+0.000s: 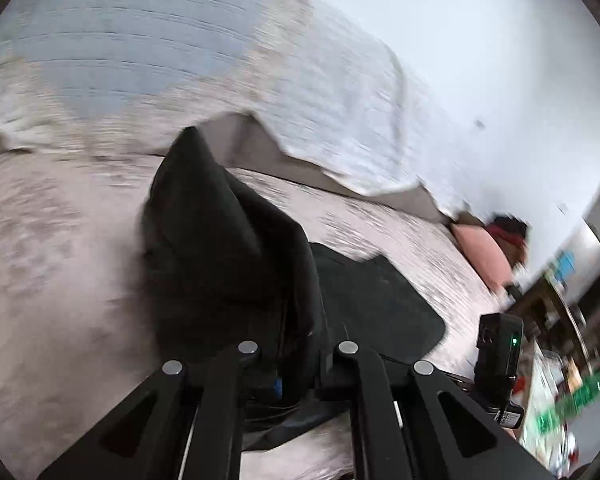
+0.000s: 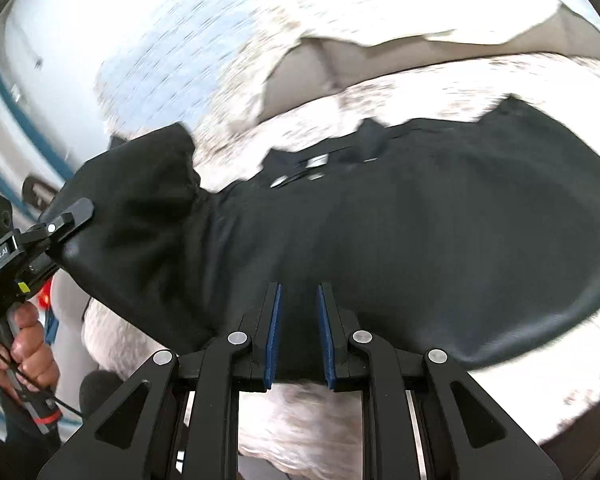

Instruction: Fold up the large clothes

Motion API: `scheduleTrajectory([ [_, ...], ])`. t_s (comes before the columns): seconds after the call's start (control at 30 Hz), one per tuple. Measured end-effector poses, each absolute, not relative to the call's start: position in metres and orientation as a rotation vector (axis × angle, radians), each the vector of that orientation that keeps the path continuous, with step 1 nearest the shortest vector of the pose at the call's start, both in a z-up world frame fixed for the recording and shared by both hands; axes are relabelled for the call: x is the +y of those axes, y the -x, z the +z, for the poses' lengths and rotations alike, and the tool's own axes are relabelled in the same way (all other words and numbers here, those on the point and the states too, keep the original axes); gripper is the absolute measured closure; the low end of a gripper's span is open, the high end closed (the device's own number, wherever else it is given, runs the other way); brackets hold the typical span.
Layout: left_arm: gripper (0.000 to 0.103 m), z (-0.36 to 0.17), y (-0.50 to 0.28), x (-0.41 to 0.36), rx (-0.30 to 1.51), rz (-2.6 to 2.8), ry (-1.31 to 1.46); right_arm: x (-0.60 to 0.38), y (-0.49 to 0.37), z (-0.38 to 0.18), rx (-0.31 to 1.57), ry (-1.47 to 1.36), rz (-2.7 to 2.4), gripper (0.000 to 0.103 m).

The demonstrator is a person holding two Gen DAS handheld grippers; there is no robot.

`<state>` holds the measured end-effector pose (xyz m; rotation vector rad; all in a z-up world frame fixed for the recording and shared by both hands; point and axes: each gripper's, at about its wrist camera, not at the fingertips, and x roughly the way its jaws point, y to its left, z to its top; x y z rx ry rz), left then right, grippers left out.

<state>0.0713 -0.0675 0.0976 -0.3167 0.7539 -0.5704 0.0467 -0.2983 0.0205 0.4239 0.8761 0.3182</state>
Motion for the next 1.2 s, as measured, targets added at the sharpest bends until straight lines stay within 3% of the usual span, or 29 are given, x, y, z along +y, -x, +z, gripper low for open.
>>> scheduleTrajectory([
  [0.3,0.093,-0.011,-0.100,-0.190,1.064,-0.715,0.179,-0.358,-0.035,0.010,0.882,-0.506,0.179,0.084],
  [0.37,0.092,-0.011,-0.096,-0.192,1.063,-0.723,0.172,-0.363,-0.035,0.012,0.875,-0.506,0.178,0.084],
  [0.47,0.080,0.013,-0.084,-0.184,1.040,-0.753,0.188,-0.362,-0.034,0.017,0.865,-0.505,0.193,0.084],
  [0.73,0.066,0.086,-0.090,-0.119,0.814,-0.631,0.253,-0.334,-0.046,0.032,0.839,-0.496,0.333,0.083],
  [0.93,0.065,0.043,-0.139,-0.095,0.900,-0.409,0.213,-0.297,-0.059,0.029,0.854,-0.433,0.426,0.079],
  [1.07,0.065,0.001,-0.131,-0.114,0.957,-0.441,0.176,-0.283,-0.056,-0.004,0.963,-0.392,0.411,0.080],
  [1.2,0.065,-0.003,-0.126,-0.131,0.947,-0.448,0.139,-0.289,-0.050,-0.029,1.004,-0.386,0.369,0.087],
])
